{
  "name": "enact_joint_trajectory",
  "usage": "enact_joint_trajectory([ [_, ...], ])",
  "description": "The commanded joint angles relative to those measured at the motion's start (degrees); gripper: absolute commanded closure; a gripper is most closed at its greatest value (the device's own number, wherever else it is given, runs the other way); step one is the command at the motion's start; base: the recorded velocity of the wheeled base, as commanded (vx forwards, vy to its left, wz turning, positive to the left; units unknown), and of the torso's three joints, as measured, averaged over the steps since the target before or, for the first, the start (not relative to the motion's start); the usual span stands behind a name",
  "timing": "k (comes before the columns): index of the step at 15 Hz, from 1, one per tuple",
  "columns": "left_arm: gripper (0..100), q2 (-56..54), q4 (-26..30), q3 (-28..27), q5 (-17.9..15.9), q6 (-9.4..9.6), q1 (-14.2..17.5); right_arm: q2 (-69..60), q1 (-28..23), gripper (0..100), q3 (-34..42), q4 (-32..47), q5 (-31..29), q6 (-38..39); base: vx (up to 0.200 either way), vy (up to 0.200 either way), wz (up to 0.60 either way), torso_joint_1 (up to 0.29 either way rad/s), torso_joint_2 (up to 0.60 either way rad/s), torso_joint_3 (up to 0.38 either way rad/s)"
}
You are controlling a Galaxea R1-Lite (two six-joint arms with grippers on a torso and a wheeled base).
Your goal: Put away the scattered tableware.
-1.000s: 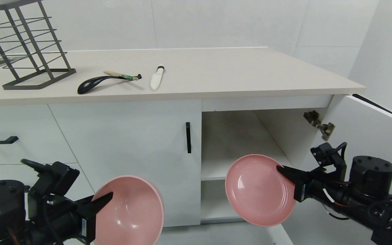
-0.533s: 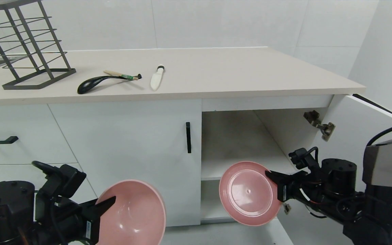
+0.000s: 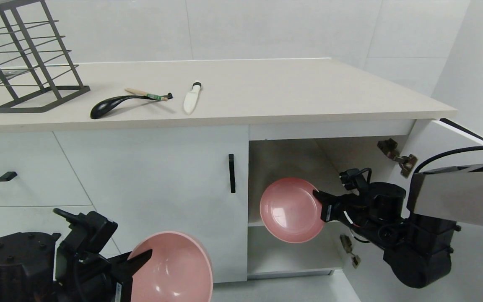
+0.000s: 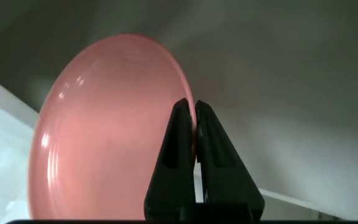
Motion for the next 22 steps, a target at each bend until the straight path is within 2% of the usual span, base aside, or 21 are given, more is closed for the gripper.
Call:
enact_joint_trajectory([
  [1,100,0.33,-0.13,0.16,0.07,-0.04,-0.39,1.40,-0.35,100,-1.07,0.08,-0.03,0.02,0.000,0.000,0.00,0.000,0.00,0.000],
  [4,100,-0.29,-0.04,0.16,-0.02,-0.04,-0.31,2.37,-0.35,100,-2.83,0.08,0.06,0.54,0.067,0.000,0.00,-0.001,0.00,0.001],
  [5,100,-0.64,0.05,0.16,0.07,-0.04,-0.48,3.16,-0.09,100,-5.81,0.08,-0.11,2.04,0.200,0.000,0.00,0.007,0.00,0.002],
  [8,100,-0.64,-0.04,0.16,0.07,-0.04,-1.10,5.88,0.08,100,-9.68,0.08,-3.72,5.03,0.000,0.000,0.00,0.000,0.00,0.000],
  [12,100,-1.52,-0.48,0.16,0.07,-0.04,-1.10,7.55,-0.53,100,-10.56,0.08,-3.72,5.82,0.000,0.000,0.00,0.000,0.00,0.000],
  [14,100,-2.57,-0.39,0.16,0.07,-0.04,-1.10,7.64,-0.53,100,-10.74,0.08,-3.81,7.84,0.200,0.000,0.00,0.000,0.00,0.002],
  [19,100,-3.98,-0.39,0.16,0.07,-0.04,-1.71,8.43,-0.88,100,-10.91,0.08,-3.81,8.72,0.000,0.000,0.00,0.000,0.00,0.000],
  [22,100,-4.07,-0.65,0.16,0.07,-0.13,-1.62,10.45,-1.85,100,-13.55,0.08,-3.81,10.56,0.000,0.000,0.00,0.000,0.00,0.000],
])
